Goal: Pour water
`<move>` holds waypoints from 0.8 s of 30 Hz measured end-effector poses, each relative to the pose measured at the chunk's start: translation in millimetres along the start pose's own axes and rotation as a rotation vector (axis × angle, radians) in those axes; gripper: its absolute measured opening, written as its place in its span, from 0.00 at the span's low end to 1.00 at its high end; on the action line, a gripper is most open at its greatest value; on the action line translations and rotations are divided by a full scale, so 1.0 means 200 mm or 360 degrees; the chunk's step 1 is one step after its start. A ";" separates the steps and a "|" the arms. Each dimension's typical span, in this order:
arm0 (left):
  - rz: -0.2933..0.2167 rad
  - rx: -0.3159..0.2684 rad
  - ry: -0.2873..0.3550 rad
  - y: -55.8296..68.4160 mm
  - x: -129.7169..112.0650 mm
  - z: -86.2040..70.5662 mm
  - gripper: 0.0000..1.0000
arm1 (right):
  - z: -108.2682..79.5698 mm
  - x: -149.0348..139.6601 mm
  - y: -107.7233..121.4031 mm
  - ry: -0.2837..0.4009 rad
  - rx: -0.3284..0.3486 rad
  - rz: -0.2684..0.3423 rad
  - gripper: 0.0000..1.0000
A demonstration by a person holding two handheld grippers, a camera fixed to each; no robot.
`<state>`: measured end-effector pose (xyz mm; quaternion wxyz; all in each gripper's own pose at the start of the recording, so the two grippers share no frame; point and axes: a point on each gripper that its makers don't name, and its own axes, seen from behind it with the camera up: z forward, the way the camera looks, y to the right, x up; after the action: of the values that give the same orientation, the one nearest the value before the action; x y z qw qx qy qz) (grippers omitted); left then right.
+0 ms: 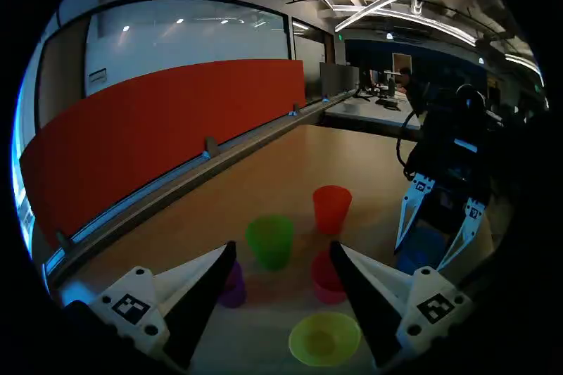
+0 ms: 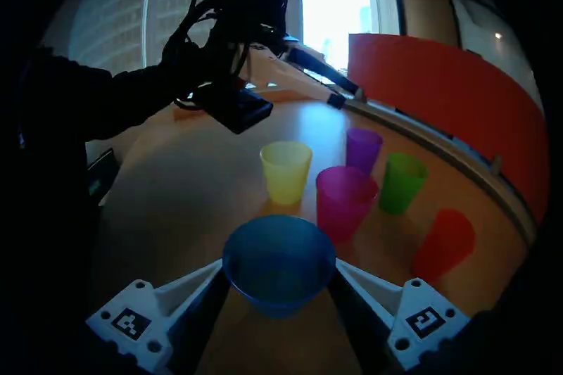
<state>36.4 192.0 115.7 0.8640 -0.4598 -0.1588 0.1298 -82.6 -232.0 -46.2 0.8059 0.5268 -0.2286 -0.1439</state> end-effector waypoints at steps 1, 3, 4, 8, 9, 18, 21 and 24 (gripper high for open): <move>0.0001 -0.0002 0.0001 0.00 0.00 0.00 0.99 | -0.01 0.01 0.00 0.0008 -0.0003 0.0007 0.90; 0.0002 -0.0003 0.0004 0.01 0.01 -0.01 0.99 | -0.04 0.04 0.01 0.0025 -0.0012 0.0020 0.90; 0.0004 -0.0003 0.0004 0.02 0.01 -0.01 0.99 | -0.06 0.06 0.02 0.0034 -0.0019 0.0025 0.90; 0.0008 -0.0006 0.0005 0.03 0.02 -0.02 0.99 | -0.12 0.12 0.05 0.0067 -0.0050 0.0039 0.90; 0.0007 -0.0005 0.0005 0.04 0.02 -0.02 0.99 | -0.14 0.13 0.06 0.0078 -0.0061 0.0040 0.90; -0.0012 0.0005 0.0007 0.06 0.02 -0.03 0.99 | -0.28 0.29 0.13 0.0186 -0.0154 0.0043 0.89; -0.0028 0.0007 0.0009 0.06 0.01 -0.03 0.99 | -0.33 0.33 0.15 0.0222 -0.0173 0.0058 0.89; -0.0041 0.0007 0.0012 0.05 0.01 -0.03 1.00 | -0.37 0.38 0.18 0.0255 -0.0192 0.0074 0.89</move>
<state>39.6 192.9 103.9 0.8673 -0.4562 -0.1612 0.1172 20.7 -196.9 -22.3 0.8550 0.4817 -0.1666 -0.0961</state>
